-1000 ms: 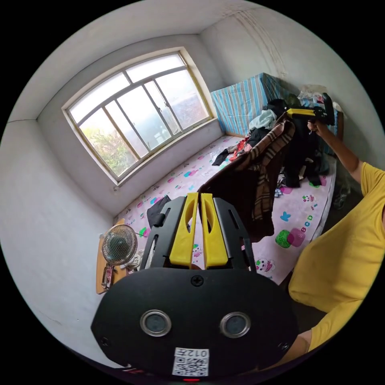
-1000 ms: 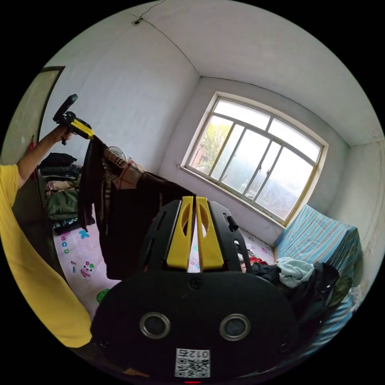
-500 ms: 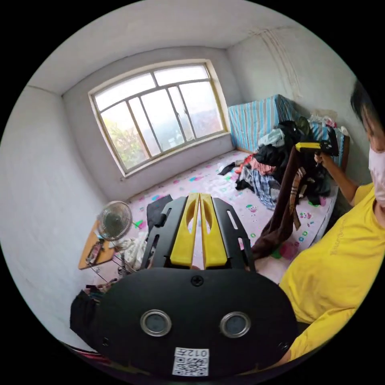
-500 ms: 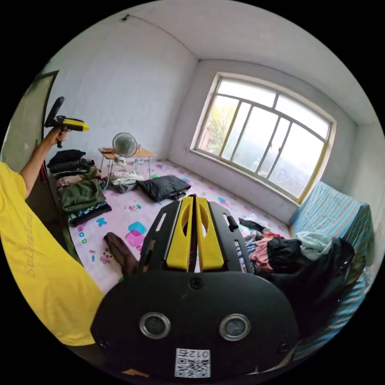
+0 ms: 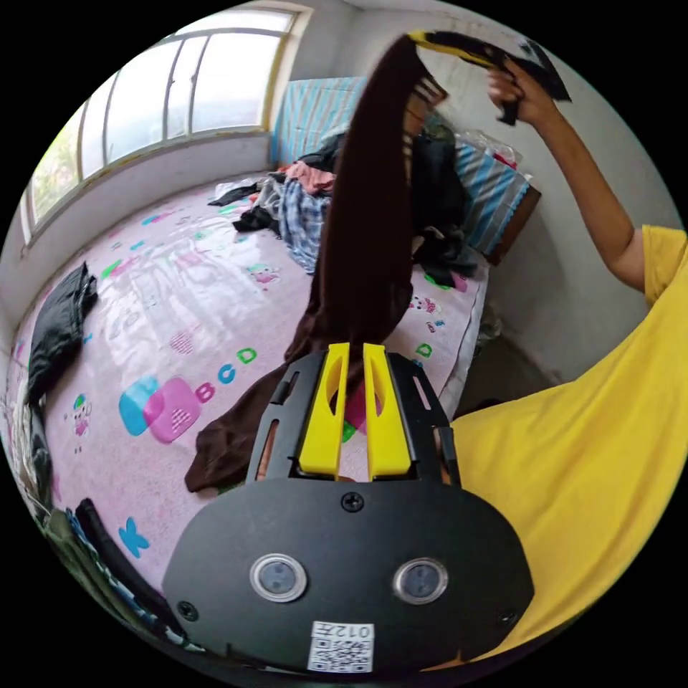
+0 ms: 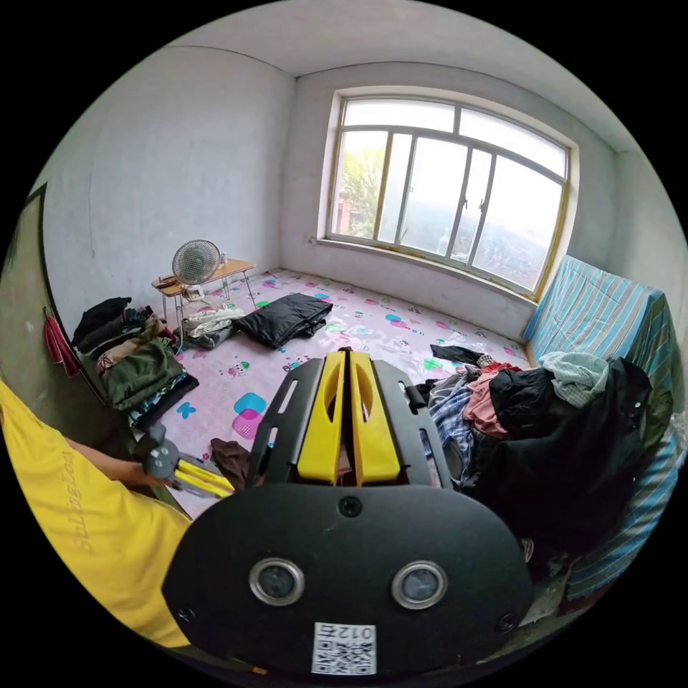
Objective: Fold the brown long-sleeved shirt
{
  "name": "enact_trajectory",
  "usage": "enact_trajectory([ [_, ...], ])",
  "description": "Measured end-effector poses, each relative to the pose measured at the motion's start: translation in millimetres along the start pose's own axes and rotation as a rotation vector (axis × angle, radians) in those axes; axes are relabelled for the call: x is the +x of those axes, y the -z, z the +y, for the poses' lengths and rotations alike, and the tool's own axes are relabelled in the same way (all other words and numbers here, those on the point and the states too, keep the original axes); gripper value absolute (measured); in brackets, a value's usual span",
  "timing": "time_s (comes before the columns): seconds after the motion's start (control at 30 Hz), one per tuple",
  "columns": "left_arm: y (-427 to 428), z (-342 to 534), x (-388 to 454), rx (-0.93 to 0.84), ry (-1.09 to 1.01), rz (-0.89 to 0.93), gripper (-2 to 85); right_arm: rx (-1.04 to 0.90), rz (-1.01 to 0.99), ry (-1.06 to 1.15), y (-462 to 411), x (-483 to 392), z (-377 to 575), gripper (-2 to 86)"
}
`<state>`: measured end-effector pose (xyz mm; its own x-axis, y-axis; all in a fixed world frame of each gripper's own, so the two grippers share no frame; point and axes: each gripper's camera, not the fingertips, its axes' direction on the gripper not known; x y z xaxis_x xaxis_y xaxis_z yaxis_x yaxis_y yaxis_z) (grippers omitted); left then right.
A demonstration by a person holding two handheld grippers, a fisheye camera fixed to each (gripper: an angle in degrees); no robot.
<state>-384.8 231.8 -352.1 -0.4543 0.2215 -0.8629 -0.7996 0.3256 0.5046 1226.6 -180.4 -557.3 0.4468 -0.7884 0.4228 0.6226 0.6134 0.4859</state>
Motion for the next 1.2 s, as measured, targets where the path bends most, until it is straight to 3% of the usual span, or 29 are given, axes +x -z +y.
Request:
enact_trajectory([
  [0.23, -25, -25, 41, 0.056, -0.067, 0.031, 9.1, 0.020, -0.062, -0.012, -7, -26, -22, 0.6],
  [0.57, -41, -18, 41, 0.055, 0.064, -0.051, 14.3, 0.070, -0.174, 0.032, -28, -76, -43, 0.7],
  [0.8, -58, -18, 19, 0.024, 0.203, -0.245, 7.7, 0.089, -0.232, 0.054, -36, -105, -44, 0.6],
  [0.93, -54, -9, -4, -0.045, 0.226, -0.336, 2.3, 0.098, -0.153, 0.066, -32, -109, -36, 0.6],
  [1.03, -18, 16, -32, -0.017, 0.193, -0.300, 0.6, 0.110, -0.041, 0.040, -28, -95, -22, 0.5],
  [1.2, 144, 50, -98, 0.152, 0.264, -0.349, -0.1, 0.154, 0.000, -0.028, -5, -76, 14, 0.5],
])
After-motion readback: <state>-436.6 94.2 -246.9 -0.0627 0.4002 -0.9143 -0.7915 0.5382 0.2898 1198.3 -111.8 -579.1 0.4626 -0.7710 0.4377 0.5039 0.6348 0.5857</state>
